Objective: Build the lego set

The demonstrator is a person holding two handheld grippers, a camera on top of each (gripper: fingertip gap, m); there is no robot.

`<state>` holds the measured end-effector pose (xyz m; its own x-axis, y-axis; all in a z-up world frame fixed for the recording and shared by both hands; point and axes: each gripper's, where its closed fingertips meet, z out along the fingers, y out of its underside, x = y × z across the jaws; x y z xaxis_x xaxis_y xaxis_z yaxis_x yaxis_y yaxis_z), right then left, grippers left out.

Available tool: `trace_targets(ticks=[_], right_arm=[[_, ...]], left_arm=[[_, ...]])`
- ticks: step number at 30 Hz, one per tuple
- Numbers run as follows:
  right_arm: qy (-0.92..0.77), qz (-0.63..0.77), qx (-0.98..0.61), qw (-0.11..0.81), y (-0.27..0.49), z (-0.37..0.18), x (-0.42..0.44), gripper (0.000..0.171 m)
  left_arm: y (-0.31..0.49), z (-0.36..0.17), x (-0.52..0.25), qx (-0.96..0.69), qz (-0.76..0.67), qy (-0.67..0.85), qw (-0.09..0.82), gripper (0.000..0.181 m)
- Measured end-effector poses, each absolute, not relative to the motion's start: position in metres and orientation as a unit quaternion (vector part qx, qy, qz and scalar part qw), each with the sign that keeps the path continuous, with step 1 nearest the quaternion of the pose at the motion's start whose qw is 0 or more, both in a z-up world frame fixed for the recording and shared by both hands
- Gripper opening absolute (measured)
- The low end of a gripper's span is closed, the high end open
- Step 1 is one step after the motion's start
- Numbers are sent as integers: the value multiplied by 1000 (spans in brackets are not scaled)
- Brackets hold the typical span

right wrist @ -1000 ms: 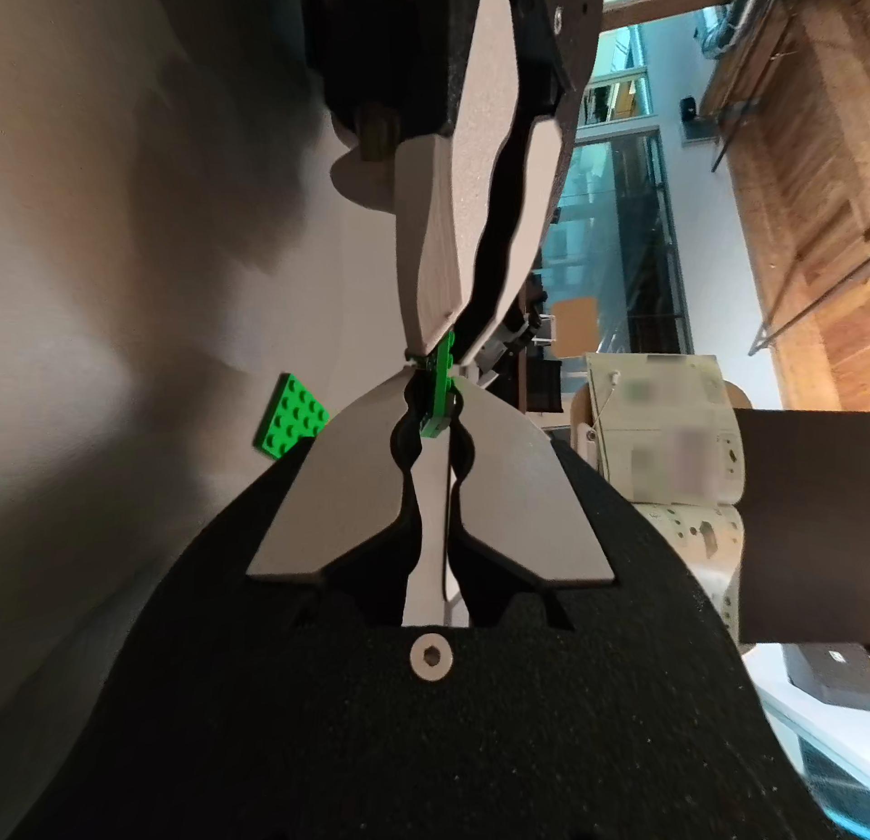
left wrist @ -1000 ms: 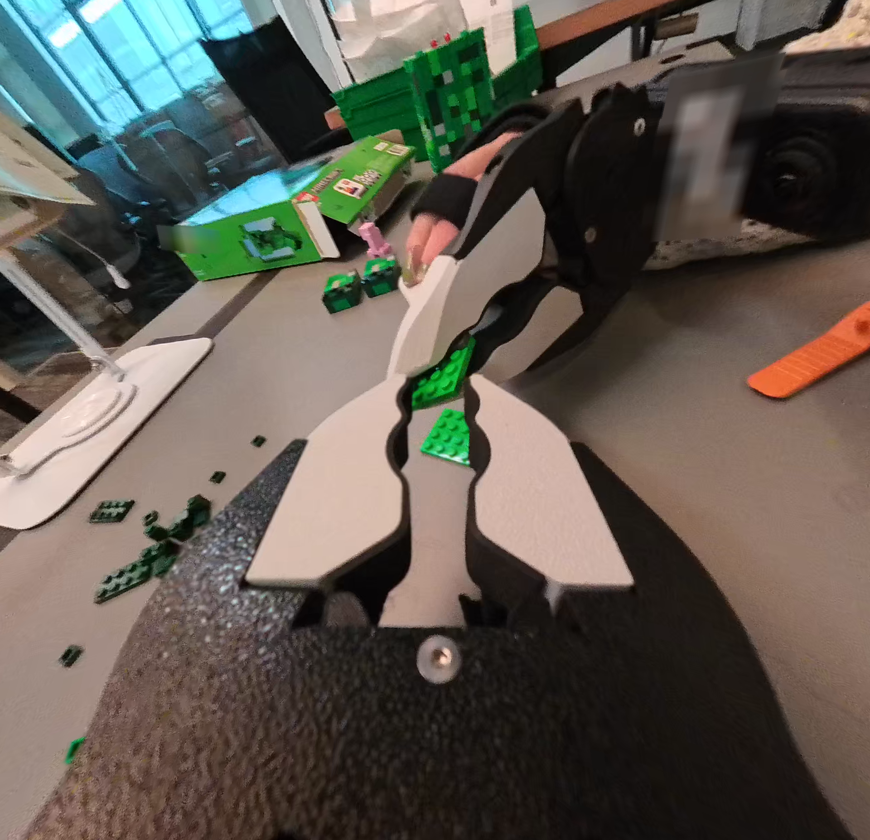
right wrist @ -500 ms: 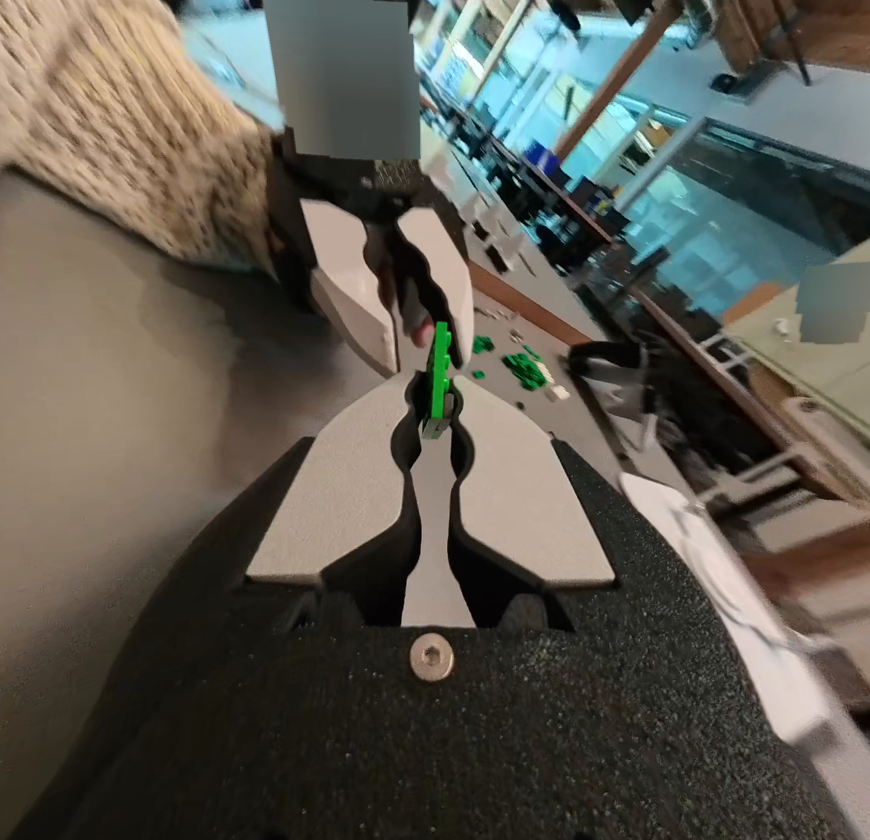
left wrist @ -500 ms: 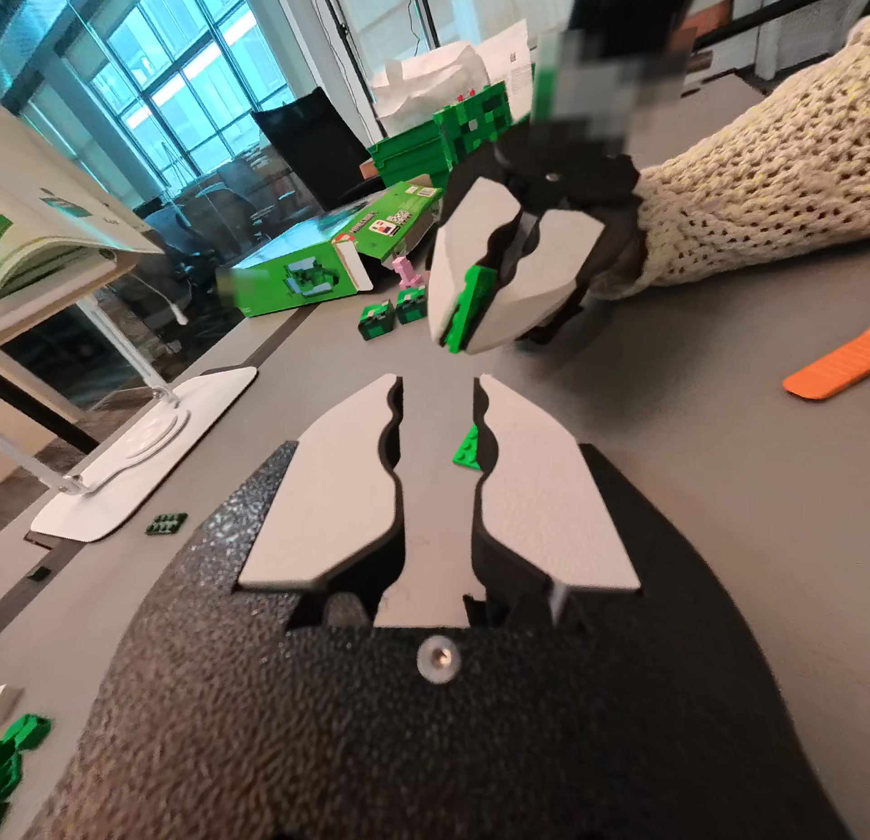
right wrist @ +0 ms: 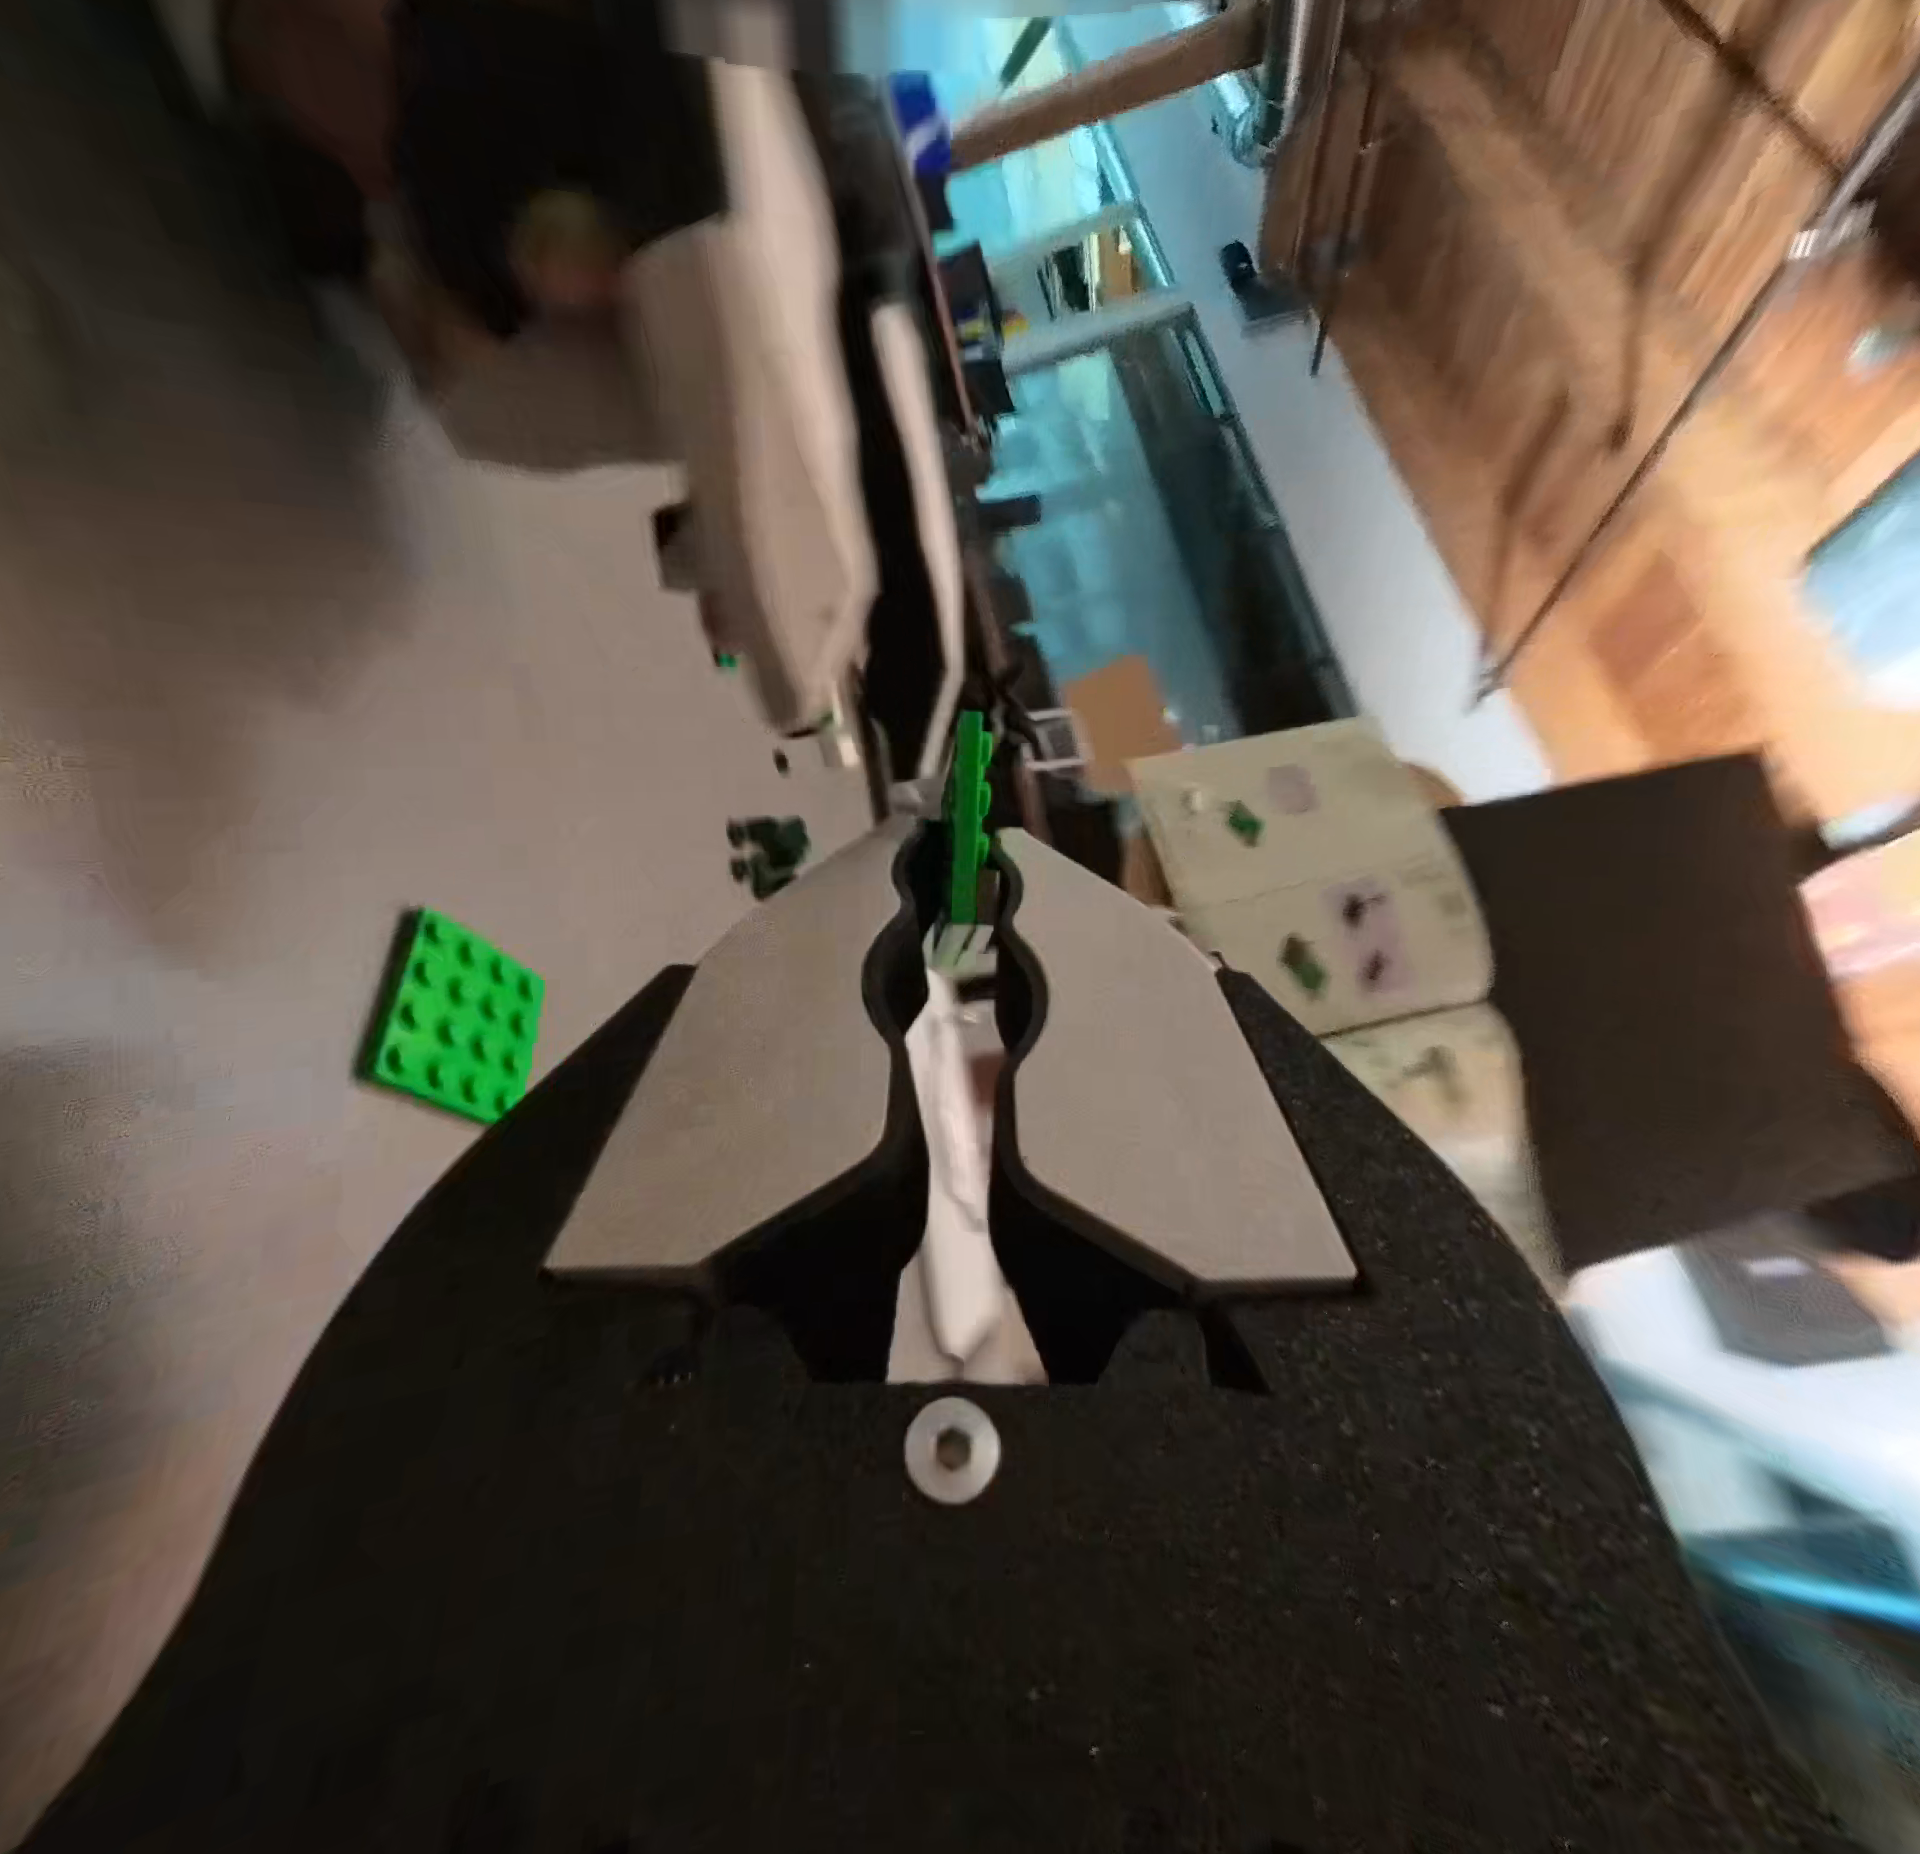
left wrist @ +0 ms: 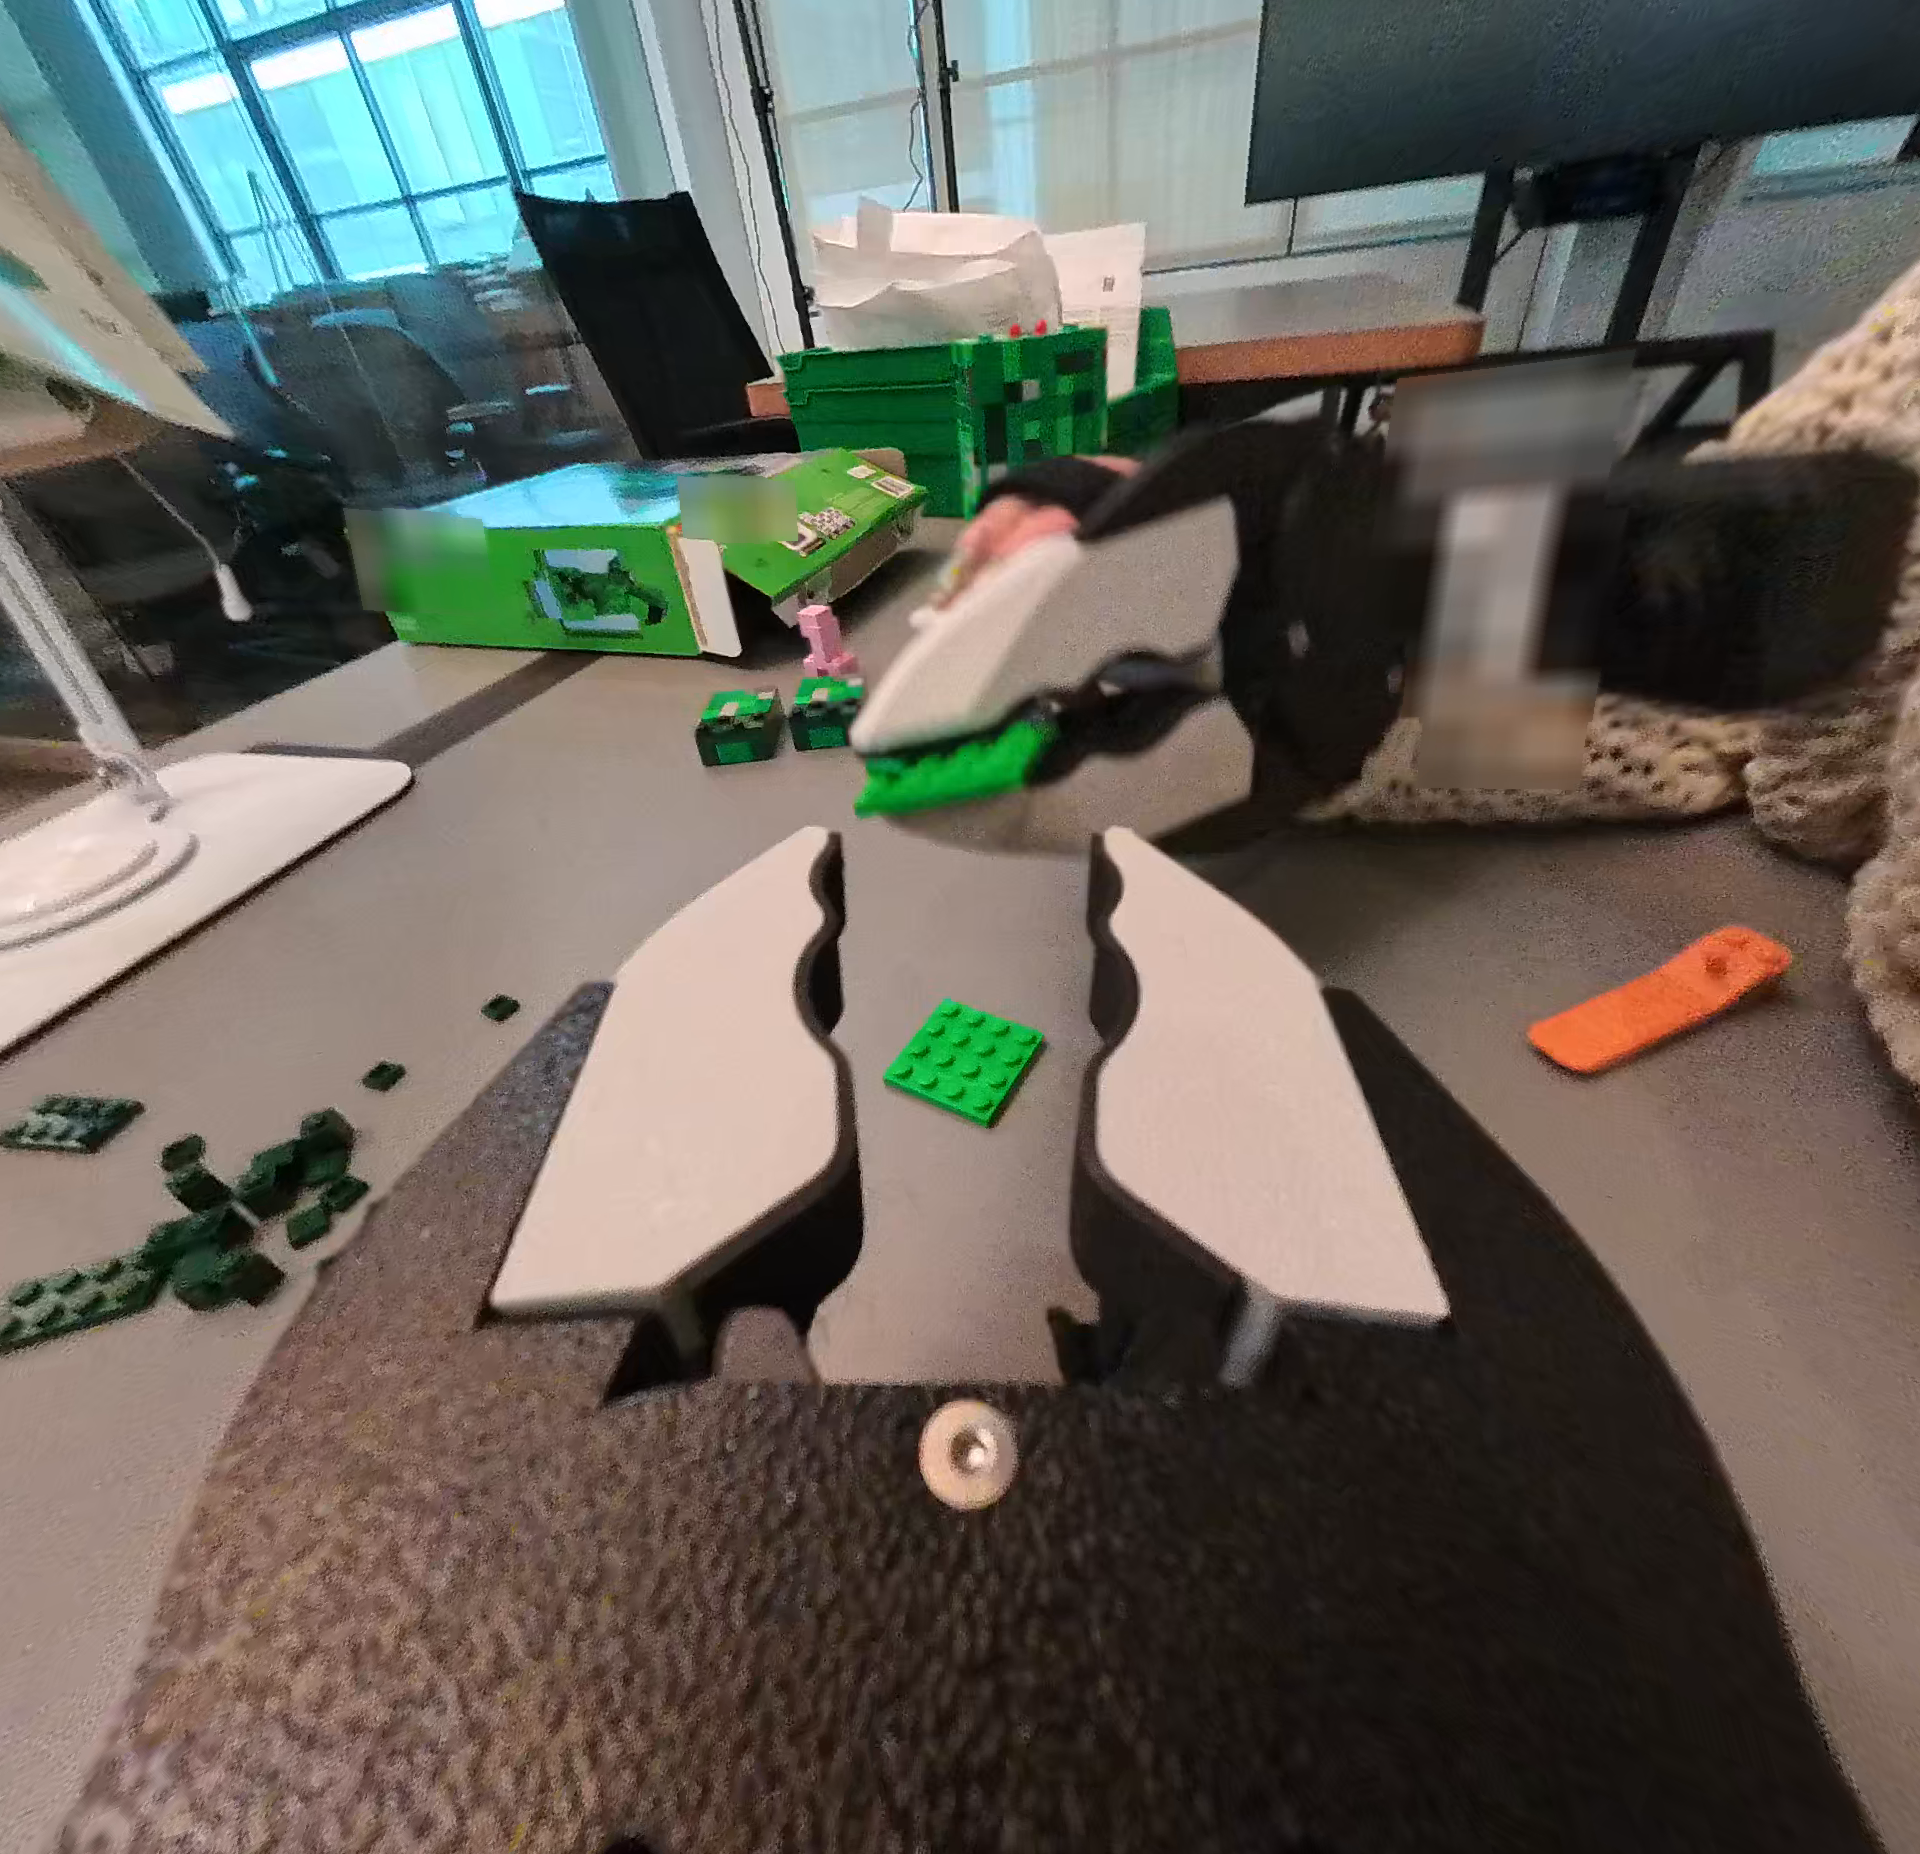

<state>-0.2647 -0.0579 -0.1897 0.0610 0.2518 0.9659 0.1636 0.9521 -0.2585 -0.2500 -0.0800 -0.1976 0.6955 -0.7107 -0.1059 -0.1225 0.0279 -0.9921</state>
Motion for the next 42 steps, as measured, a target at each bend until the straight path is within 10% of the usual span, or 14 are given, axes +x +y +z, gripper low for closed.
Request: trace_targets(ticks=[23, 42], right_arm=[[-691, -108, -36, 713, -74, -206, -272, 7], [-611, 187, -421, 644, 11, -198, -231, 22]], left_arm=[[-80, -213, -248, -686, -211, 353, 601, 35], [-75, -207, -258, -677, -194, 339, 624, 35]])
